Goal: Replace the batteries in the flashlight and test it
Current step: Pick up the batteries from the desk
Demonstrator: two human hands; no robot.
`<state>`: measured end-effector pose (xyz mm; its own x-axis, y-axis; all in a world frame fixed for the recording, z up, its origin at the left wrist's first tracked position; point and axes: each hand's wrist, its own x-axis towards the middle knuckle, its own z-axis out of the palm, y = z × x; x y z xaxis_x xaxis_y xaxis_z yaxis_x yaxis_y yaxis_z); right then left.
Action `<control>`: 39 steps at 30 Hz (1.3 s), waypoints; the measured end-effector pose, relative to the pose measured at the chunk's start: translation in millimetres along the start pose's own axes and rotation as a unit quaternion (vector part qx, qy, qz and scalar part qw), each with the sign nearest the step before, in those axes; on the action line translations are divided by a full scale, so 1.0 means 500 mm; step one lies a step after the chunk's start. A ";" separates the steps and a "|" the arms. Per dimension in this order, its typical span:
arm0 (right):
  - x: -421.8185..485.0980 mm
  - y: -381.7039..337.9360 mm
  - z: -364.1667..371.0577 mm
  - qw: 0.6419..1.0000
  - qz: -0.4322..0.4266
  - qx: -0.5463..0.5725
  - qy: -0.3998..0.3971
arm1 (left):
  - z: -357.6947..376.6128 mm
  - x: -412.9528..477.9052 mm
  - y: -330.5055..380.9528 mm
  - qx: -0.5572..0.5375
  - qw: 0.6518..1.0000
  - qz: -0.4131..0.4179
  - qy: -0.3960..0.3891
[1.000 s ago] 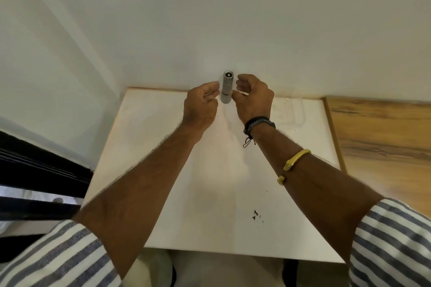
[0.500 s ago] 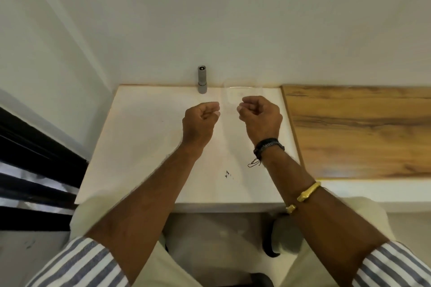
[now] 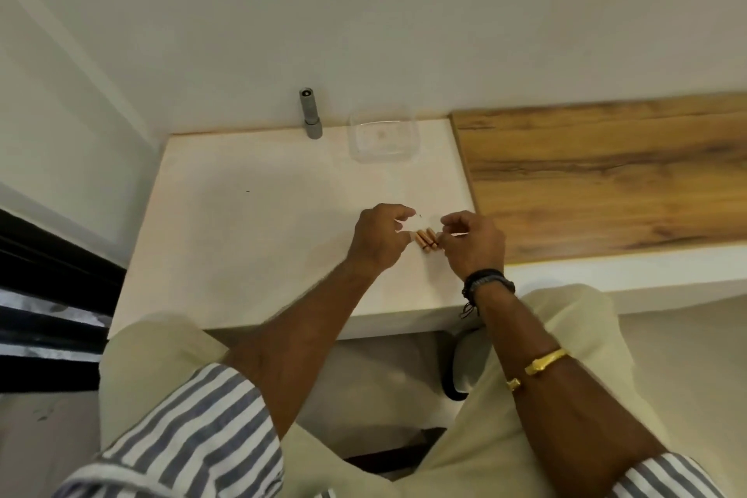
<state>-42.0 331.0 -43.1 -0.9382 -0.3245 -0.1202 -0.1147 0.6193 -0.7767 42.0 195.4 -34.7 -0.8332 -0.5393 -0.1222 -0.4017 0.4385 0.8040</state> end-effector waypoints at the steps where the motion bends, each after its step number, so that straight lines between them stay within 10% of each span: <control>1: -0.002 0.004 0.004 0.999 -0.004 -0.033 -0.010 | 0.011 0.002 -0.001 0.033 0.999 0.012 -0.008; 16: 0.019 0.020 0.019 0.992 0.024 -0.108 -0.053 | 0.027 0.045 -0.009 0.281 0.934 0.146 -0.166; 23: 0.011 0.017 0.022 0.990 0.016 -0.130 -0.049 | 0.030 0.030 -0.027 0.358 0.901 0.213 -0.121; 39: 0.038 -0.040 0.025 0.997 -0.022 -0.057 -0.040 | -0.037 0.074 -0.029 0.227 0.965 0.121 -0.048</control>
<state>-53.7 303.4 -37.5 -0.9029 -0.4060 -0.1410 -0.1947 0.6788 -0.7081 23.8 155.7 -40.0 -0.9459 -0.3228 -0.0340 -0.2988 0.8248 0.4801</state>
